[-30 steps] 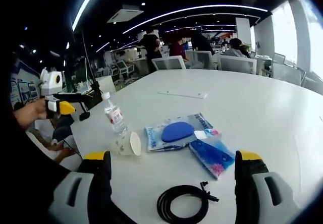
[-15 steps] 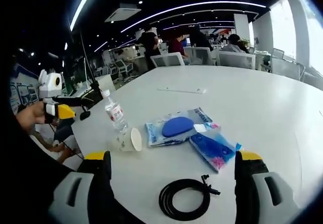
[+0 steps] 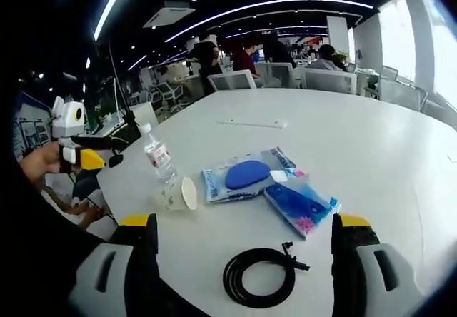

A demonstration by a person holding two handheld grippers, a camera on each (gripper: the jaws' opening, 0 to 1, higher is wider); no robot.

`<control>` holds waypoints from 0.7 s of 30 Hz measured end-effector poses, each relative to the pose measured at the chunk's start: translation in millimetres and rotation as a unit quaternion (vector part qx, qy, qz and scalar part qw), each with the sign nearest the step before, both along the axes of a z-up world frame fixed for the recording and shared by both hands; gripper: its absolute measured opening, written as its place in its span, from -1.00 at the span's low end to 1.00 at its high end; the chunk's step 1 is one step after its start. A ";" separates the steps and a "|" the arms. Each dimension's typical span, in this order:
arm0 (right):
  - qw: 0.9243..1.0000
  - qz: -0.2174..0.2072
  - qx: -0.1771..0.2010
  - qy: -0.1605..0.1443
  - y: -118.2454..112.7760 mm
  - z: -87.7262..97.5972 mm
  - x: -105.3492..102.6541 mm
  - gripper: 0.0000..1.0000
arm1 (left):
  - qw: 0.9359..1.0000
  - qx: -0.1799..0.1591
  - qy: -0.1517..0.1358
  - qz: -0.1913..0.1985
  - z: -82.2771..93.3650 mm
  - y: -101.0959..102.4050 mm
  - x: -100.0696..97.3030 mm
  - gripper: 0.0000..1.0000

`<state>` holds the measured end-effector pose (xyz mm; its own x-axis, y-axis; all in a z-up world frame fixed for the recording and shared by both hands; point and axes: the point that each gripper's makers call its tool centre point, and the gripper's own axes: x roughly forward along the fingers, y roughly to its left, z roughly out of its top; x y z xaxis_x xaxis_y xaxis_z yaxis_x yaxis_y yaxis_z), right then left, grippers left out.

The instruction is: Arrange the tabletop items into an orderly group along one side of the table until the central work area is clear of visible clutter.

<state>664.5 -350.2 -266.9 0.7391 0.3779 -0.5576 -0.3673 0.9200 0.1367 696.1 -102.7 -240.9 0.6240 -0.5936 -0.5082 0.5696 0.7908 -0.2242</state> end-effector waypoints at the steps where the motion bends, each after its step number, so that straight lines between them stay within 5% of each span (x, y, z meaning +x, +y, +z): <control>1: 1.000 0.001 -0.001 -0.001 0.8 0.3 0.4 0.94 | 1.000 0.000 -0.003 -0.002 0.7 -0.4 -0.5 1.00; 12: 0.999 0.042 -0.002 -0.005 27.6 0.8 14.8 0.82 | 1.000 -0.001 -0.006 0.000 4.1 1.6 -9.5 1.00; 21: 0.995 0.095 0.003 0.016 64.5 -15.7 23.1 0.52 | 1.000 0.016 -0.013 0.003 0.2 5.6 -16.3 1.00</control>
